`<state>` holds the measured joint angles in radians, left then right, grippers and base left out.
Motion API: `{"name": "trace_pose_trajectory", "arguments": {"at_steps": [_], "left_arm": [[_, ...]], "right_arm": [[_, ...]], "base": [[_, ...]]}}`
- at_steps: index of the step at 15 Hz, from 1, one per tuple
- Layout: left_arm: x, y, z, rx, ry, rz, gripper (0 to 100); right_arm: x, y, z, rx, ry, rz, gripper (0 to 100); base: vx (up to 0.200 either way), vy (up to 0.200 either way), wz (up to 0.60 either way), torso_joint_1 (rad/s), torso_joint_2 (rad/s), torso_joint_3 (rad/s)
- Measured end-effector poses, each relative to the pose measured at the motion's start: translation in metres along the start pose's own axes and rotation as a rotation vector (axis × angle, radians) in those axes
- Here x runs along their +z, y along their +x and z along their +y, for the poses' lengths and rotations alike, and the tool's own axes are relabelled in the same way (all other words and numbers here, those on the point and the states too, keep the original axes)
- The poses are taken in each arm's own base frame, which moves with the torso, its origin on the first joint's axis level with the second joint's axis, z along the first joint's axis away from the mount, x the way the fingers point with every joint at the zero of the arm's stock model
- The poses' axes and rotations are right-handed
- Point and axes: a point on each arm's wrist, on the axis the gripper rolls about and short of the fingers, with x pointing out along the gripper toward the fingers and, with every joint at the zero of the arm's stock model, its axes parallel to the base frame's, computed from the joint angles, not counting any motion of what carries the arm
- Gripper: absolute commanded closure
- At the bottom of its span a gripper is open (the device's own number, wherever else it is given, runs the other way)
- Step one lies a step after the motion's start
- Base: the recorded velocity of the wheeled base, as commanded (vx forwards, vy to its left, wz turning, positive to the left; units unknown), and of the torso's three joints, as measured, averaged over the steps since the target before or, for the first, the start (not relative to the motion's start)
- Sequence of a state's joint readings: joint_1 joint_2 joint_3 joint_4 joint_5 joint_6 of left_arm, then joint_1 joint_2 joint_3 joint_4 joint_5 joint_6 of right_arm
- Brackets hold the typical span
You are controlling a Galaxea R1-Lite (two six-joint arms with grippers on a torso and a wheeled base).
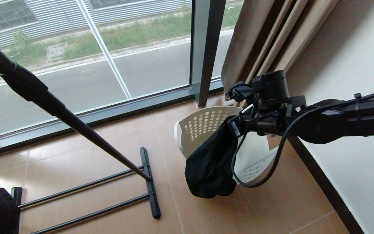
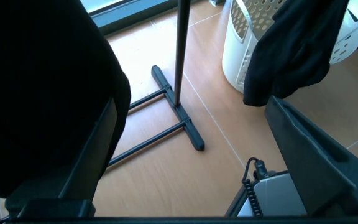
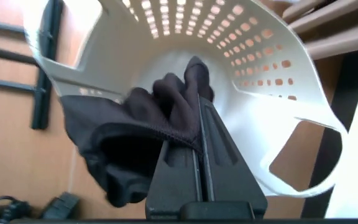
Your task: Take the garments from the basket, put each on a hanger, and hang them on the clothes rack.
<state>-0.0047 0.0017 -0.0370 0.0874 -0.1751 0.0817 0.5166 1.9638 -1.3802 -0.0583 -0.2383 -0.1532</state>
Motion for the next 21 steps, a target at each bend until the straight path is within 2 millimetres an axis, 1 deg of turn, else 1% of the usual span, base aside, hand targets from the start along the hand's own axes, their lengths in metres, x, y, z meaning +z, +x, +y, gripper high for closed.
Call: {"name": "trace_pose_trajectory", "arguments": {"at_steps": [4, 7, 8, 9, 10, 13, 21], "left_arm": [[0.0, 0.0, 0.0, 0.01, 0.0, 0.001, 0], [-0.001, 0.0, 0.002, 0.099, -0.015, 0.009, 0], [-0.001, 0.0, 0.002, 0.102, -0.05, 0.006, 0], [-0.001, 0.0, 0.002, 0.103, -0.056, 0.006, 0], [-0.001, 0.0, 0.002, 0.104, -0.058, 0.006, 0], [-0.001, 0.0, 0.002, 0.112, -0.058, 0.006, 0], [-0.001, 0.0, 0.002, 0.107, -0.059, 0.007, 0]], "right_arm": [[0.0, -0.028, -0.005, 0.001, 0.037, -0.024, 100], [0.003, -0.062, -0.013, 0.006, 0.04, -0.063, 100], [0.002, -0.072, -0.015, 0.025, 0.04, -0.071, 100], [-0.001, -0.079, -0.016, 0.063, 0.038, -0.08, 100], [-0.003, -0.083, -0.017, 0.071, 0.038, -0.08, 100], [-0.021, -0.09, -0.015, 0.076, 0.044, -0.07, 100], [-0.048, -0.107, -0.005, 0.062, 0.105, -0.132, 100]], "base": [[0.0, 0.0, 0.0, 0.001, 0.0, 0.049], [0.0, 0.0, 0.0, -0.001, 0.0, 0.185], [0.0, 0.0, 0.0, -0.002, 0.0, 0.198], [0.0, 0.0, 0.0, 0.002, 0.0, 0.193], [0.0, 0.0, 0.0, 0.002, 0.0, 0.203], [0.0, 0.0, 0.0, 0.002, 0.0, 0.203], [0.0, 0.0, 0.0, -0.001, 0.0, 0.204]]}}
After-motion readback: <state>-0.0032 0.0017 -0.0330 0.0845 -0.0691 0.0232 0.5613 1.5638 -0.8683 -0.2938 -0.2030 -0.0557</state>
